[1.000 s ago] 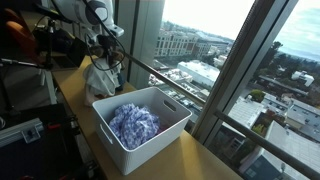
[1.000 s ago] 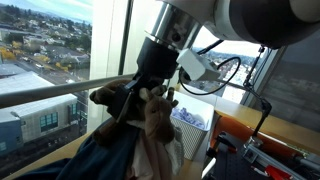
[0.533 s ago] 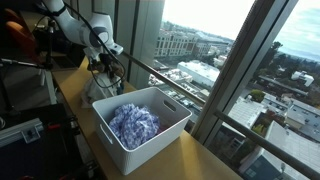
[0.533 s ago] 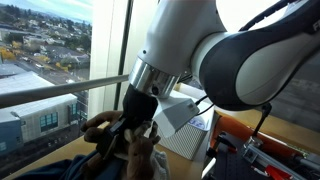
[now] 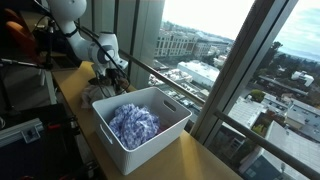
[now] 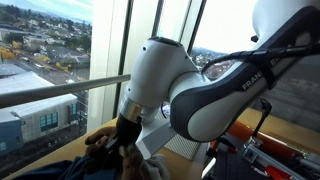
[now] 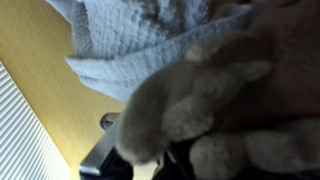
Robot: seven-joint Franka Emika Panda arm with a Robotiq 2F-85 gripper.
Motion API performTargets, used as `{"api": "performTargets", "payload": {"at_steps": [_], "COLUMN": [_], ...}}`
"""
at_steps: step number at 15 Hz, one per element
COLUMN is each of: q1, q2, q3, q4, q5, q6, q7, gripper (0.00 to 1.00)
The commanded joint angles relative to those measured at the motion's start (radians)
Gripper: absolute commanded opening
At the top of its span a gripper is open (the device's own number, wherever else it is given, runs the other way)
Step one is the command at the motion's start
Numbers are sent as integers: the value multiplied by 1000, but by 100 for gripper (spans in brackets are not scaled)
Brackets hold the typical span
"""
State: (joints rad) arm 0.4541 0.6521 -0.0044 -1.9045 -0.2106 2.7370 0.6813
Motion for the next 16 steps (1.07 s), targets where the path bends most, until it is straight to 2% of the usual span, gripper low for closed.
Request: {"api": "performTargets", "payload": {"at_steps": [1,8,9,13,16], "q1": [28,-59,-83,-174,-232], "q2": [-103,-406,-440,-538,-525], "q3": [-33,-65,-64,-55,-71], "q4": [-52,-228,-248,-306,-309], "q5": [20,-5,-6,-21,-96], "q6": [-17,-25,-25,-26,-19], "q7": [3,-10,-13,-12,23], "gripper": [46,97,100,100,100]}}
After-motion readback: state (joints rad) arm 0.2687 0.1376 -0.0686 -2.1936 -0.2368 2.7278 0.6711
